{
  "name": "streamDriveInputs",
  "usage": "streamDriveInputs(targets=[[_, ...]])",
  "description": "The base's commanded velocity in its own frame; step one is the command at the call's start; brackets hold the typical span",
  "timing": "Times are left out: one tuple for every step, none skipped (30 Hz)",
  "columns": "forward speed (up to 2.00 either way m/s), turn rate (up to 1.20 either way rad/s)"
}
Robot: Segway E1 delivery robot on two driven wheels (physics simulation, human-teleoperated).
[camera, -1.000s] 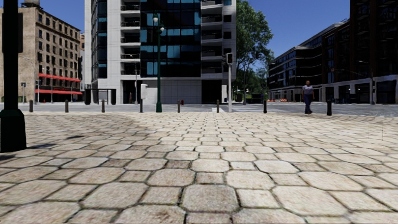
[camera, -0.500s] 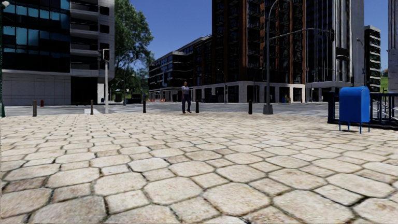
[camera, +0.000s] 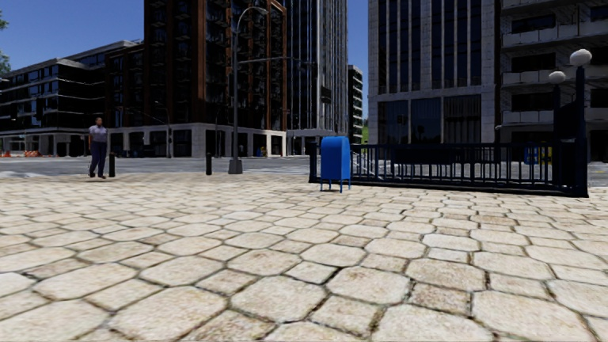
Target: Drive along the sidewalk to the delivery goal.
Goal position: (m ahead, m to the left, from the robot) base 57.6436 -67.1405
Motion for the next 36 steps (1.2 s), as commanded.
streamDriveInputs(targets=[[0.0, 0.0], [0.0, 0.0], [0.0, 0.0], [0.0, 0.0], [0.0, 0.0], [0.0, 0.0], [0.0, 0.0], [0.0, 0.0], [0.0, 0.48], [0.0, 0.67], [0.0, 0.67], [0.0, 0.89], [0.0, 1.2], [0.0, 1.2], [0.0, 1.2], [0.0, 1.2], [0.0, 1.2], [0.0, 1.2], [0.0, 1.2], [0.0, 1.2], [0.0, 1.2], [0.0, 1.2], [0.0, 1.17], [0.0, 0.96], [0.0, 0.87], [0.0, 0.76], [0.0, 0.49], [0.0, 0.36], [0.0, 0.32], [0.78, 0.31], [1.59, 0.22], [2.0, 0.12], [2.0, 0.07], [2.0, 0.04], [2.0, 0.03], [2.0, 0.03]])
